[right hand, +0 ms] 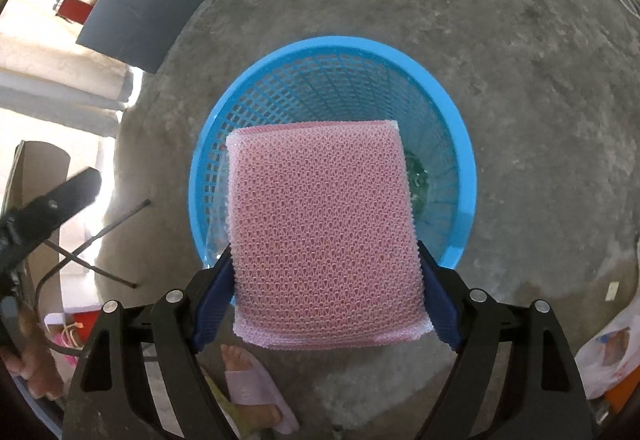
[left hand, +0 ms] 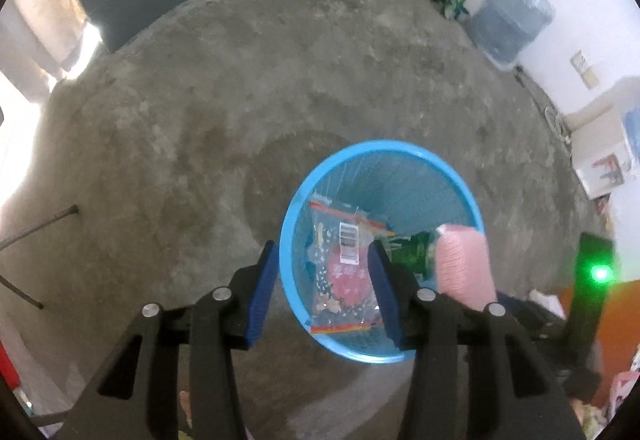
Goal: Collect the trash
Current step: 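Open both grippers to drop the bag and sponge into the wastebasket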
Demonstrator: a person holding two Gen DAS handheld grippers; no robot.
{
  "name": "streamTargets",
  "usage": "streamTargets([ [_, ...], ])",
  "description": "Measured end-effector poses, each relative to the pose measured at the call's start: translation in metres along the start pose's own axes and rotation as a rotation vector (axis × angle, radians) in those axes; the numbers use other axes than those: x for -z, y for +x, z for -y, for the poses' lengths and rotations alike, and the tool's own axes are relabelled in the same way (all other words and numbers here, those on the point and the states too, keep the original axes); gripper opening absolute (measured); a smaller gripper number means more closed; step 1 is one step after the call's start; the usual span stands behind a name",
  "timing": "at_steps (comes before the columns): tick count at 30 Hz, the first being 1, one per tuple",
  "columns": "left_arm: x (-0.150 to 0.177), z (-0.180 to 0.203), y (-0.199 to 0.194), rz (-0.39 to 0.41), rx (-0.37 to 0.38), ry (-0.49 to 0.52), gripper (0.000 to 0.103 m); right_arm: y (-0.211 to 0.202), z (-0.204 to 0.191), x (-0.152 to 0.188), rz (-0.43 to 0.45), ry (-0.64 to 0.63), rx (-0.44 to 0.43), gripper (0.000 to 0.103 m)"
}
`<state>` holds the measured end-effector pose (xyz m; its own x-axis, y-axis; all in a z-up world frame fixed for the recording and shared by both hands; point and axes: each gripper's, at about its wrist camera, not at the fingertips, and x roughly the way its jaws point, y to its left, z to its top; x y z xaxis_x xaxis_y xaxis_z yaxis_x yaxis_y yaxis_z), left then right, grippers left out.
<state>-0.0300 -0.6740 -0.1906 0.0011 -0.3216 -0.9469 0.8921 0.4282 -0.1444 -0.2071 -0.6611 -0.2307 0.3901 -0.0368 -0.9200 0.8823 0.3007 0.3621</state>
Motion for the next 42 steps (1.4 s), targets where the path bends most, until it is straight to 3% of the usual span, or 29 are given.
streamTargets([
  [5,0.002,0.001,-0.037,0.068,0.050,-0.026,0.047,-0.004,-0.003,0.000,0.006,-0.010,0.028,0.085],
  [7,0.004,0.001,-0.059,0.102,0.073,-0.026,0.053,-0.013,-0.004,0.003,0.028,-0.012,0.027,0.085],
  [12,0.012,-0.004,-0.112,0.167,0.108,-0.031,0.056,-0.034,-0.001,0.009,0.079,0.013,0.040,0.084],
  [16,0.027,-0.019,-0.169,0.189,0.169,-0.052,0.061,-0.031,-0.012,0.013,0.060,-0.010,0.052,0.067],
  [18,0.041,-0.032,-0.206,0.197,0.201,-0.052,0.065,-0.022,-0.021,0.014,0.021,-0.032,0.022,0.052],
  [22,0.075,-0.071,-0.272,0.240,0.232,-0.051,0.072,0.005,-0.043,0.012,-0.057,-0.083,-0.045,0.040],
  [25,0.111,-0.116,-0.320,0.296,0.250,-0.078,0.075,0.039,-0.052,0.003,-0.134,-0.066,-0.043,0.030],
  [26,0.126,-0.135,-0.336,0.316,0.247,-0.101,0.075,0.050,-0.053,0.000,-0.159,-0.052,-0.046,0.024],
  [28,0.154,-0.170,-0.359,0.346,0.221,-0.160,0.075,0.074,-0.052,-0.007,-0.209,-0.007,-0.049,0.022],
  [34,0.230,-0.264,-0.415,0.467,0.098,-0.373,0.076,0.148,-0.052,-0.026,-0.309,0.027,0.079,0.018],
  [38,0.273,-0.303,-0.440,0.535,0.015,-0.477,0.076,0.180,-0.048,-0.032,-0.334,0.028,0.151,0.015],
  [42,0.301,-0.326,-0.446,0.543,-0.021,-0.555,0.076,0.203,-0.044,-0.031,-0.347,0.032,0.197,0.014],
])
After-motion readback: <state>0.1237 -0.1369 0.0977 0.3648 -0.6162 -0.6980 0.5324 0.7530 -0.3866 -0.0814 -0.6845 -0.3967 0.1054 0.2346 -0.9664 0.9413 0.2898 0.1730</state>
